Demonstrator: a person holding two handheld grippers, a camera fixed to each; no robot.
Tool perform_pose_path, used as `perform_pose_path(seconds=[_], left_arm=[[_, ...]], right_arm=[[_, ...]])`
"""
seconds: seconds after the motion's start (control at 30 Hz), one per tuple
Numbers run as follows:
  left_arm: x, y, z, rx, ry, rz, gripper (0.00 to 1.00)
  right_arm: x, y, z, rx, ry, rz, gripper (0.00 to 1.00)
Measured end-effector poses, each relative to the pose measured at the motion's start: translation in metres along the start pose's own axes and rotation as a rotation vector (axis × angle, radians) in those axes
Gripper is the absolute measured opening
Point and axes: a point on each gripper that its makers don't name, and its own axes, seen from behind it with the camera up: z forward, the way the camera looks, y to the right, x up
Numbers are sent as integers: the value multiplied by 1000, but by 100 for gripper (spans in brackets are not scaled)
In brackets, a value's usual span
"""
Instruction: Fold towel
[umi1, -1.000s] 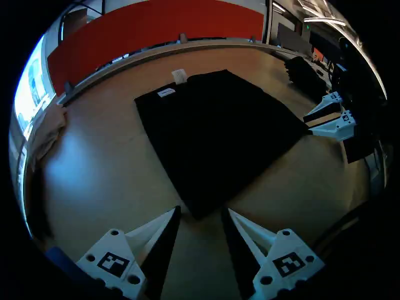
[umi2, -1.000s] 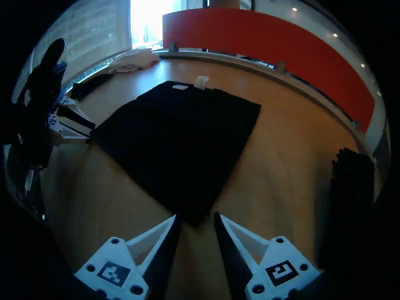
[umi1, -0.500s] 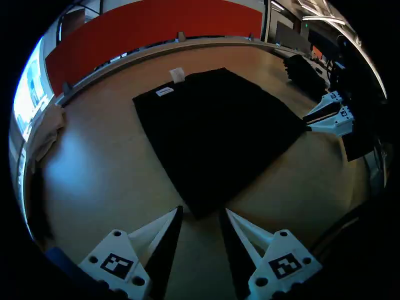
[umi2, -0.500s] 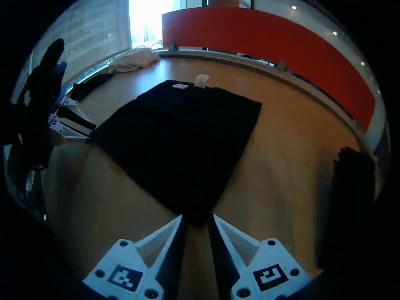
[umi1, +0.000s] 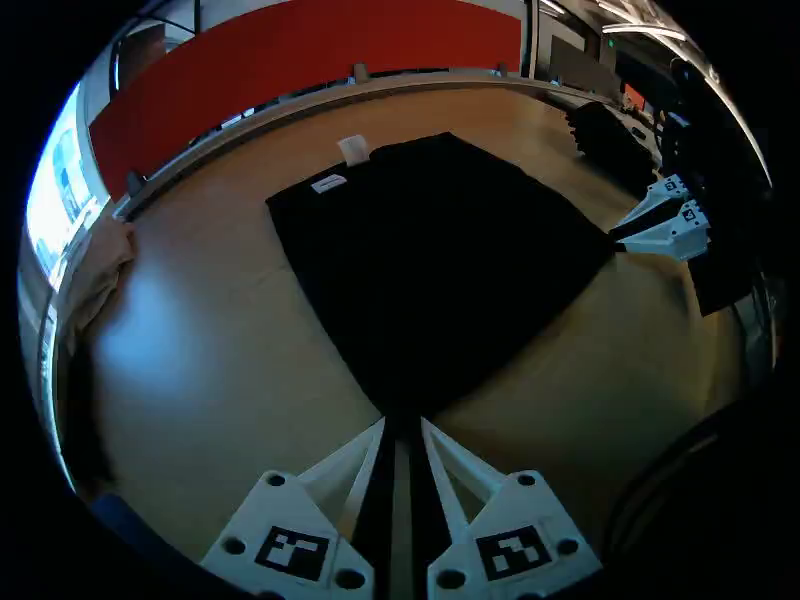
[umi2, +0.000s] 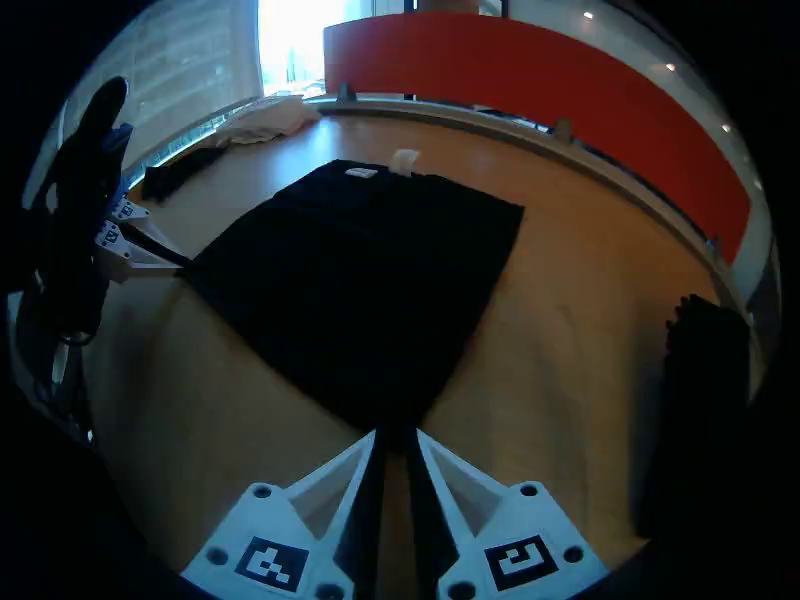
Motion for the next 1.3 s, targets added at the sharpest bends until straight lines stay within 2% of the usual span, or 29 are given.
perform_pose_path(seconds=[0.33,0.57,0.93,1.3], left_arm=[[7,-1,-10,-7,17,-42,9],[10,-3,-24,3,22,-71,9],[19,4,-52,-1,53,-123,9],[42,11,-89,-24,99,-216,9]], right_arm=[[8,-2,-7,6,15,11,14],[20,-7,-20,12,37,11,14],[45,-15,-56,17,92,30,14],[64,-20,-93,19,132,44,13]])
